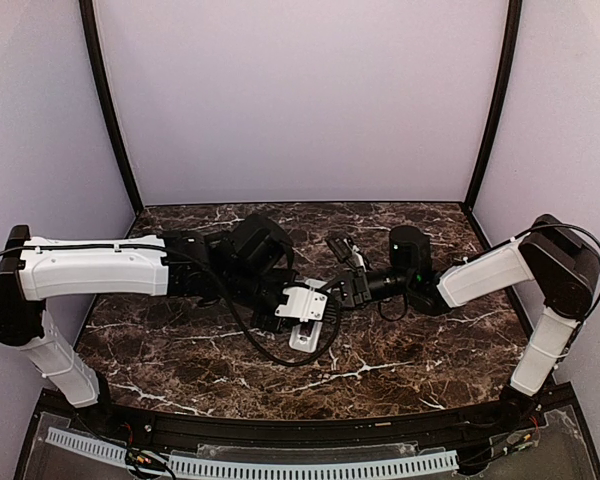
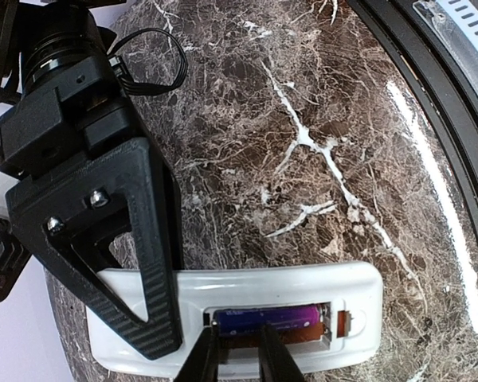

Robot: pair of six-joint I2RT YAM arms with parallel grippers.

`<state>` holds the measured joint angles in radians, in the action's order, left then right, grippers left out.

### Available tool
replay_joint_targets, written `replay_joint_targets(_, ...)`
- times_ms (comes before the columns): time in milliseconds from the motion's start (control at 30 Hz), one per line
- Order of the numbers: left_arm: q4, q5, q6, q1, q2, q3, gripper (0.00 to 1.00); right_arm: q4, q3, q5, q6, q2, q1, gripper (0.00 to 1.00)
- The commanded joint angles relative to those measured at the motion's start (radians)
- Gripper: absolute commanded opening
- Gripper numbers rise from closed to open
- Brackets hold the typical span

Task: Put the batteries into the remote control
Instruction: Load the battery into the battery compartment.

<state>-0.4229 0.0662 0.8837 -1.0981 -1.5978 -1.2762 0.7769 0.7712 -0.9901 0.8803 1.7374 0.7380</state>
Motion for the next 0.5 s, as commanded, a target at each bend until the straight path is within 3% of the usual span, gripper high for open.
replay_joint_targets(0, -0.035, -0.015, 0.0, -0.005, -0.014, -0.027, 0.19, 0.027, 0.026, -0.004, -0.012, 0.006, 0.018, 0.0)
replay_joint_targets(467, -0.034, -0.023, -0.003, -0.005, -0.012, -0.028, 0.24, 0.023, 0.027, -0.005, -0.014, 0.008, 0.019, 0.0)
